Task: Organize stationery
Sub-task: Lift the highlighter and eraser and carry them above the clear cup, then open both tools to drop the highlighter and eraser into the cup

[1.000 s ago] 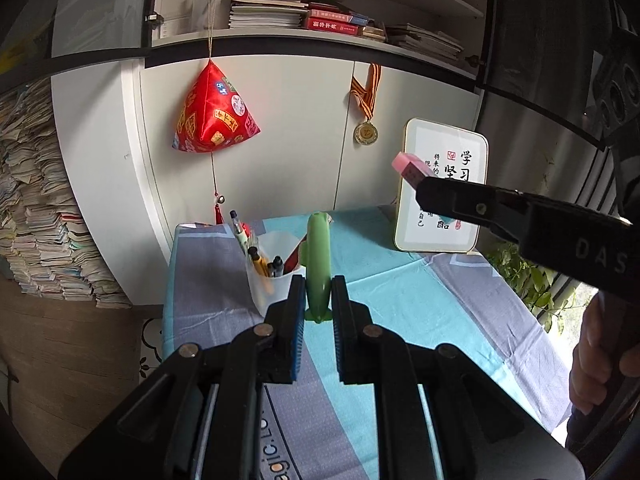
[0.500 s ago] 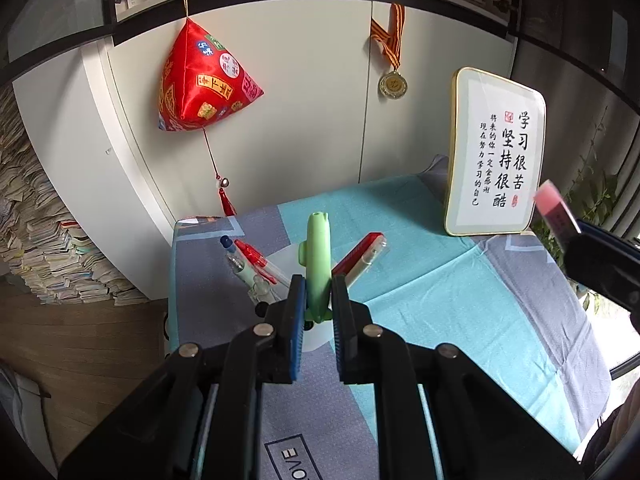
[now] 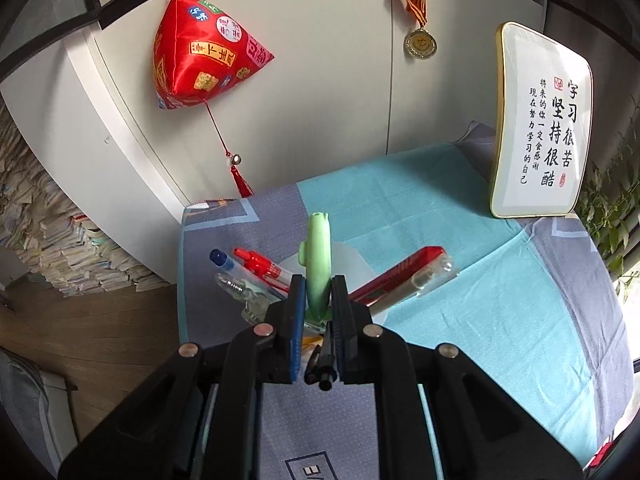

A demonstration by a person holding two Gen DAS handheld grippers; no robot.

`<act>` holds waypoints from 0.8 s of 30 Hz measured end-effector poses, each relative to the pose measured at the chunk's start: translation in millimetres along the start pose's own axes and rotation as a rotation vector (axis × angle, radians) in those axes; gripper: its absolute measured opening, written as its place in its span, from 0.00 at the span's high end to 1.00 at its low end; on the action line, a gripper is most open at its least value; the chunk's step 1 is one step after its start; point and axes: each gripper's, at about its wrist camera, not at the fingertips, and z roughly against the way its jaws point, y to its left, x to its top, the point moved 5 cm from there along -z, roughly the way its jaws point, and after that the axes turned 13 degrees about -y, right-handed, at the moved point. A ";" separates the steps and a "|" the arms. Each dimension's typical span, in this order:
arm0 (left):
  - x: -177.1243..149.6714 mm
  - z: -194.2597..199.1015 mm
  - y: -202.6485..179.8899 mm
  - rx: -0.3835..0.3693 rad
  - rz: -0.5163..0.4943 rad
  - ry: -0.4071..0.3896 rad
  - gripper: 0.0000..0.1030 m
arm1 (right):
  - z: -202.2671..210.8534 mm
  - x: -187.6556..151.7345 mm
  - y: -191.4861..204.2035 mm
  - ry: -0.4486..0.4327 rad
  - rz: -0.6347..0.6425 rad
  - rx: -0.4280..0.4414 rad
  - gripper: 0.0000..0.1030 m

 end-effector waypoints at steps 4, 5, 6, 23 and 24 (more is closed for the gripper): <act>1.5 -3.5 -3.6 0.012 -0.012 0.008 0.89 | 0.2 0.2 -1.1 0.002 -0.009 0.004 0.80; 1.9 -4.0 -5.2 0.012 -0.015 0.011 0.89 | 0.4 0.5 -1.7 0.001 -0.010 0.004 0.80; 2.6 -4.0 -5.9 0.015 -0.017 0.009 0.89 | 0.7 0.5 -1.8 -0.001 -0.011 0.003 0.80; 0.2 29.1 -1.6 0.051 -0.017 -0.071 0.85 | 3.8 -5.3 -2.6 0.014 -0.017 0.000 0.80; -2.0 31.5 -0.8 0.046 -0.007 -0.079 0.82 | 3.3 -5.6 -1.9 0.016 -0.016 0.002 0.80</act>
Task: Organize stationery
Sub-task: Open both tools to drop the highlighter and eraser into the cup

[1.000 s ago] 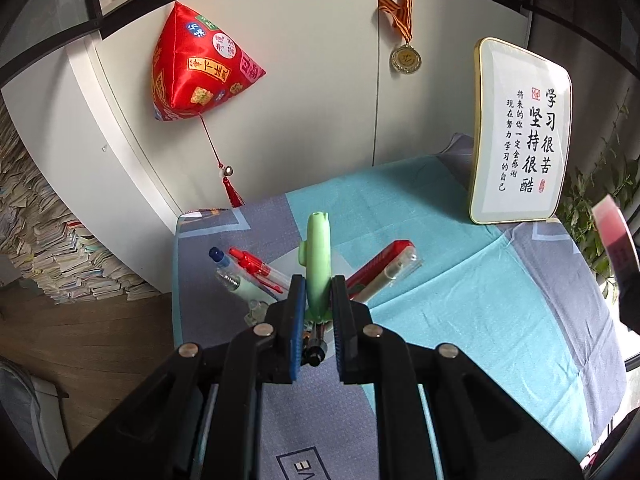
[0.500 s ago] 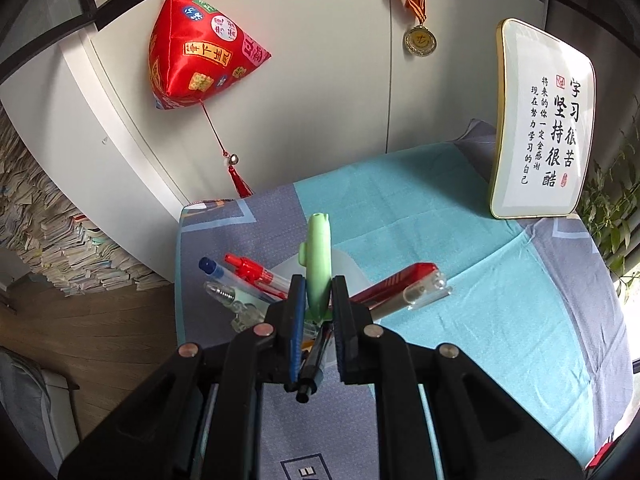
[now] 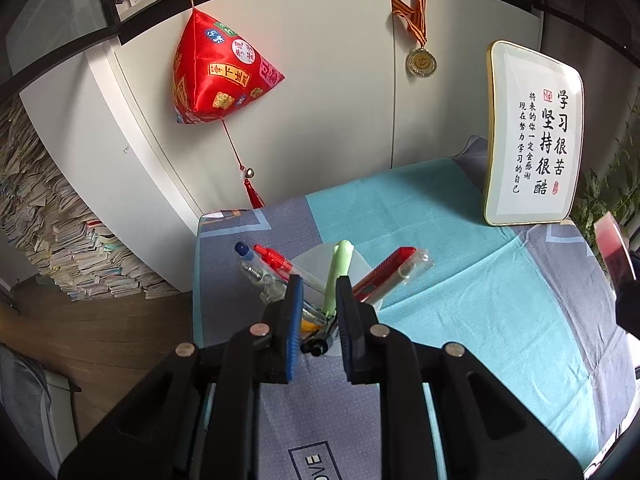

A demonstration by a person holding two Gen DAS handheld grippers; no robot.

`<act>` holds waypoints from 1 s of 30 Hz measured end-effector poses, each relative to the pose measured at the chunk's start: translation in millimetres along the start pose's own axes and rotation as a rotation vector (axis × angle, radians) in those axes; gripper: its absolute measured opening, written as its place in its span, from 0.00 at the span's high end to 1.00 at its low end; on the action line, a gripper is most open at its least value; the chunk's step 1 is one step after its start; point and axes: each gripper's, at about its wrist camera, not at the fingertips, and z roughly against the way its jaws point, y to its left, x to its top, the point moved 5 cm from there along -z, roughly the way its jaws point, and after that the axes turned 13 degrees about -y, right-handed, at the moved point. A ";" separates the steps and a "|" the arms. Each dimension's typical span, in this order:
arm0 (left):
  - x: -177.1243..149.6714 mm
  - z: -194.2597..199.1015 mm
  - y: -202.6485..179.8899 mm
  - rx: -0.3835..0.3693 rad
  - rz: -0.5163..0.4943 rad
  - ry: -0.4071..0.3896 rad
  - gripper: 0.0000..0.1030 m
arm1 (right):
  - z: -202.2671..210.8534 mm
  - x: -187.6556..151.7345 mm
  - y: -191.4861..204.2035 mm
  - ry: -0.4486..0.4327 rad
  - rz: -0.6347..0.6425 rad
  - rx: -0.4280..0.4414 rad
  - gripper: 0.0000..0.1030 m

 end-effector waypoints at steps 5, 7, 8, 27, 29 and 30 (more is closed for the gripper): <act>-13.7 14.1 6.0 -0.014 0.051 -0.038 0.78 | -4.2 -1.4 6.3 0.014 0.005 0.016 0.80; -18.3 20.9 7.6 -0.002 0.051 -0.057 0.78 | -5.7 -0.8 10.0 0.016 0.010 0.023 0.80; -20.2 24.5 8.6 -0.001 0.056 -0.066 0.77 | -6.5 -0.6 11.9 0.015 0.016 0.021 0.80; -84.1 89.6 3.6 -0.016 0.022 -0.180 0.44 | -73.3 -15.0 47.7 0.168 -0.064 0.163 0.80; -91.5 95.3 4.2 -0.012 0.021 -0.183 0.44 | -83.0 -18.1 50.0 0.193 -0.086 0.179 0.80; -94.3 98.6 5.7 -0.009 0.028 -0.187 0.44 | -87.4 -18.8 50.3 0.200 -0.092 0.180 0.80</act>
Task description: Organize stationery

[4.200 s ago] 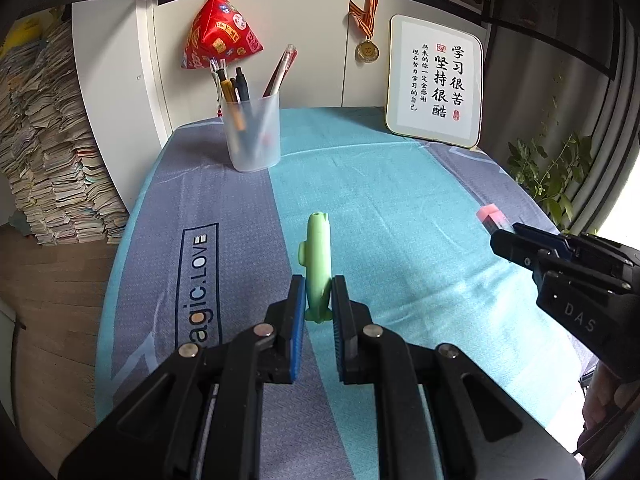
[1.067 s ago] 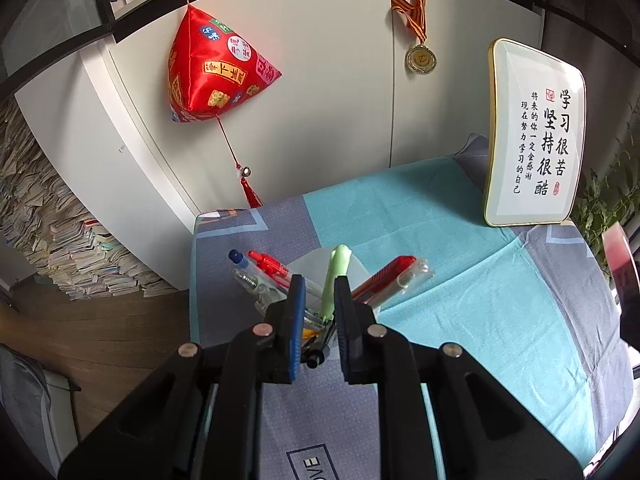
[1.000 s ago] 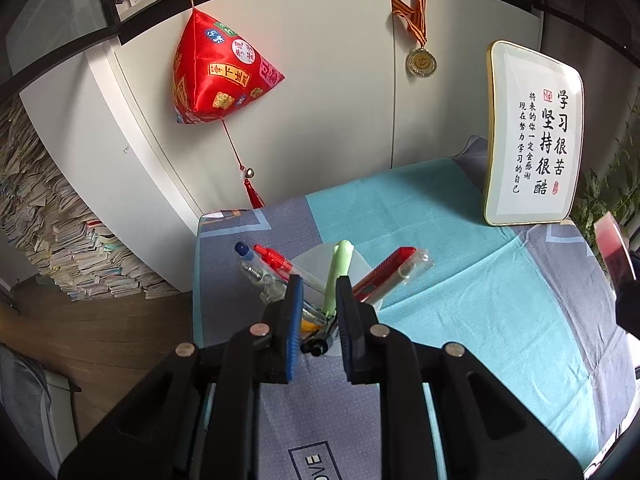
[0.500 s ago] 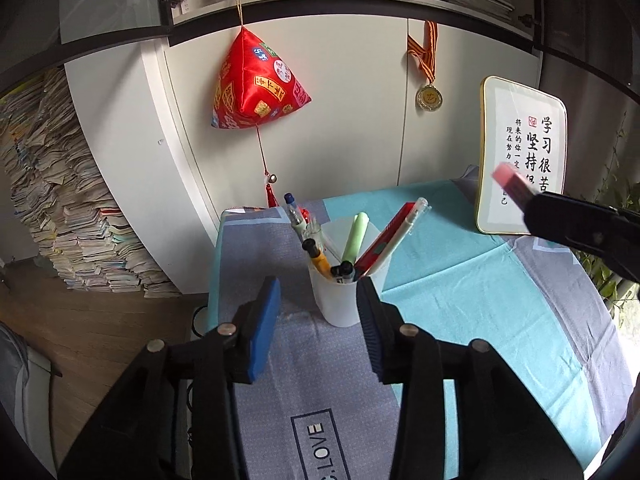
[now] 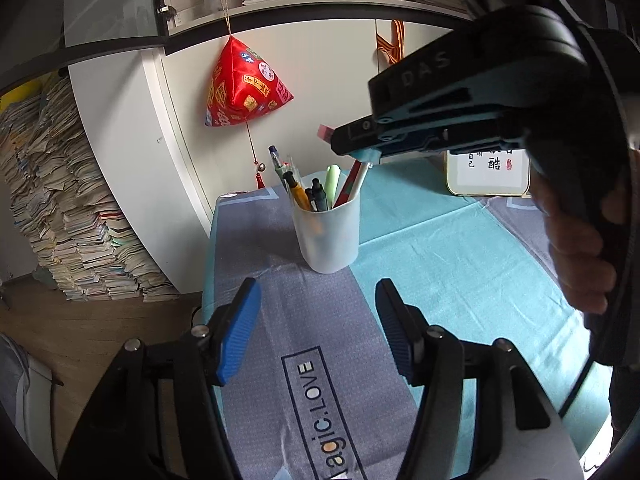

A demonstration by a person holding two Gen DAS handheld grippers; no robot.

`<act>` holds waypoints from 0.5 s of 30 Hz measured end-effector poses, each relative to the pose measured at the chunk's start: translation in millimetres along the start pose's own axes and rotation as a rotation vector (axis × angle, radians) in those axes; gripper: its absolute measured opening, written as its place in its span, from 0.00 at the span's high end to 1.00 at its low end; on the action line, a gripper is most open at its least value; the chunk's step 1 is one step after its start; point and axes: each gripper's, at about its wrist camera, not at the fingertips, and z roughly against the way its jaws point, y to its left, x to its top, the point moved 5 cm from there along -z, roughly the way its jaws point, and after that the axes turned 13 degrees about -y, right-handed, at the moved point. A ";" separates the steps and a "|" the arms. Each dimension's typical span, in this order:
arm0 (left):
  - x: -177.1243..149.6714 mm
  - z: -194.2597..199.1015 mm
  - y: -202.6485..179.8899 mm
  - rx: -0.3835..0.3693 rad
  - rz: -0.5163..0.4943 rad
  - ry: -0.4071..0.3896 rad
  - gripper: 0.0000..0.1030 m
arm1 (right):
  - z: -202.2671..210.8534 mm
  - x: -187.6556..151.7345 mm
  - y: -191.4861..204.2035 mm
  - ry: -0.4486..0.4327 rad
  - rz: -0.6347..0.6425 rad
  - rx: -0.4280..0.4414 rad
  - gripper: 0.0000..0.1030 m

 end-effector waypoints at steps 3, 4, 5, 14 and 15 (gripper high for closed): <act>-5.6 9.7 8.3 0.029 0.022 -0.006 0.41 | -13.9 -0.1 -4.9 0.018 -0.028 -0.007 0.80; -7.6 12.9 11.4 0.037 0.030 -0.008 0.40 | -18.2 -0.8 -7.0 0.024 -0.037 -0.011 0.80; -10.1 15.4 14.6 0.041 0.041 -0.009 0.39 | -22.7 -1.5 -8.9 0.031 -0.041 -0.017 0.80; -27.3 26.1 28.6 0.072 0.067 0.007 0.25 | -55.9 -9.8 -28.7 0.071 -0.110 -0.055 0.80; -27.6 29.4 28.5 0.077 0.065 -0.004 0.22 | -58.5 -10.7 -30.1 0.074 -0.115 -0.057 0.80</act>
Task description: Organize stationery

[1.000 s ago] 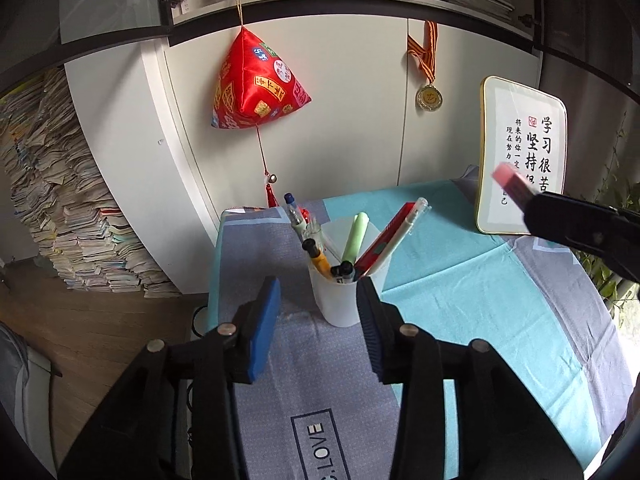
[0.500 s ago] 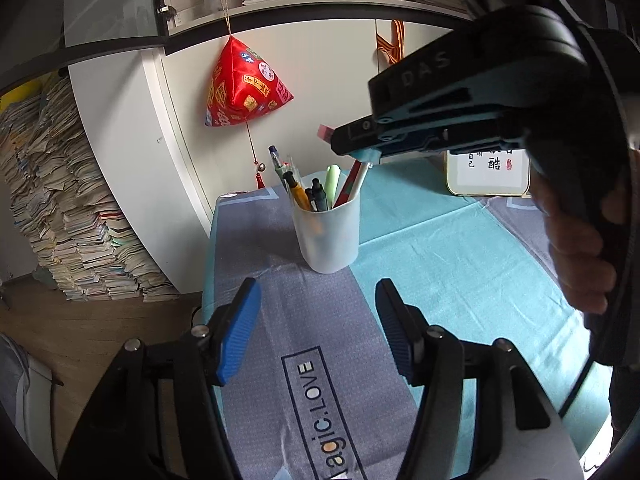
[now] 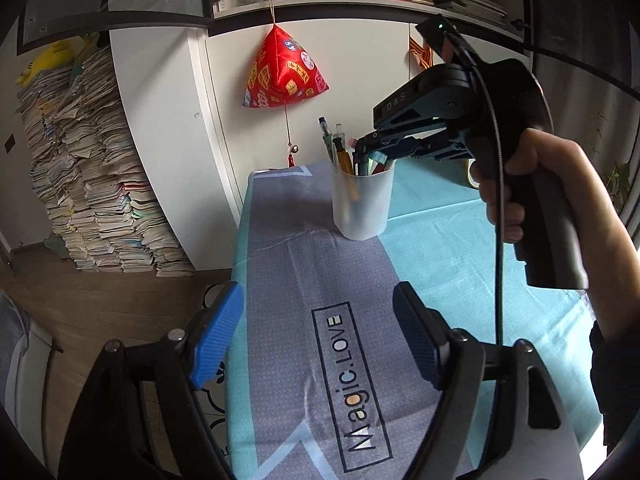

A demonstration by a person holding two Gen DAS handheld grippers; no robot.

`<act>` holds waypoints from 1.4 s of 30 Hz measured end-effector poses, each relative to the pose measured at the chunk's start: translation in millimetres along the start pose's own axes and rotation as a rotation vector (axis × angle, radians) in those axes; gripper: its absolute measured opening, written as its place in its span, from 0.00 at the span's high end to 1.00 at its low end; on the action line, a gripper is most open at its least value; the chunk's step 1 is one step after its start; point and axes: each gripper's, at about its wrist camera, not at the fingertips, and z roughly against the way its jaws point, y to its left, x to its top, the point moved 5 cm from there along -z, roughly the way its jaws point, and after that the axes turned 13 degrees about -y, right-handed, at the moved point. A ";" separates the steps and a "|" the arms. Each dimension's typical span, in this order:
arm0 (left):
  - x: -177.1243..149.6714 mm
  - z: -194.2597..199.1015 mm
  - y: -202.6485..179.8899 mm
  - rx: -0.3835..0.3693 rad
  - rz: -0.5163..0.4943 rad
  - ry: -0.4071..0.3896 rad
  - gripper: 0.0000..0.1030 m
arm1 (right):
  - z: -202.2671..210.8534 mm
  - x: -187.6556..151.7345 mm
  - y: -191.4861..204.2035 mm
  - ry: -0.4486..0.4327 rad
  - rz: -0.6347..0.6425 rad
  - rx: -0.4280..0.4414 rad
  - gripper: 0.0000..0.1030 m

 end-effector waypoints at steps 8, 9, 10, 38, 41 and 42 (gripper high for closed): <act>0.2 20.0 -5.2 0.011 -0.052 -0.065 0.11 | -15.2 -3.7 -5.5 0.011 -0.031 -0.016 0.80; 0.3 22.6 -4.9 0.032 -0.060 -0.073 0.11 | -15.5 -3.8 -5.5 0.009 -0.026 -0.019 0.80; 0.7 25.6 -4.2 0.067 -0.072 -0.083 0.11 | -15.7 -3.8 -4.3 0.007 -0.018 -0.027 0.80; -7.0 62.2 -6.1 0.140 -0.083 -0.155 0.01 | 24.3 0.5 27.9 -0.161 0.141 -0.057 0.62; -8.5 61.7 -1.7 0.136 -0.032 -0.144 0.01 | 40.4 -5.4 31.5 -0.176 0.183 -0.065 0.62; -8.5 61.7 -1.8 0.139 -0.024 -0.142 0.01 | 47.4 -8.1 32.0 -0.180 0.193 -0.068 0.62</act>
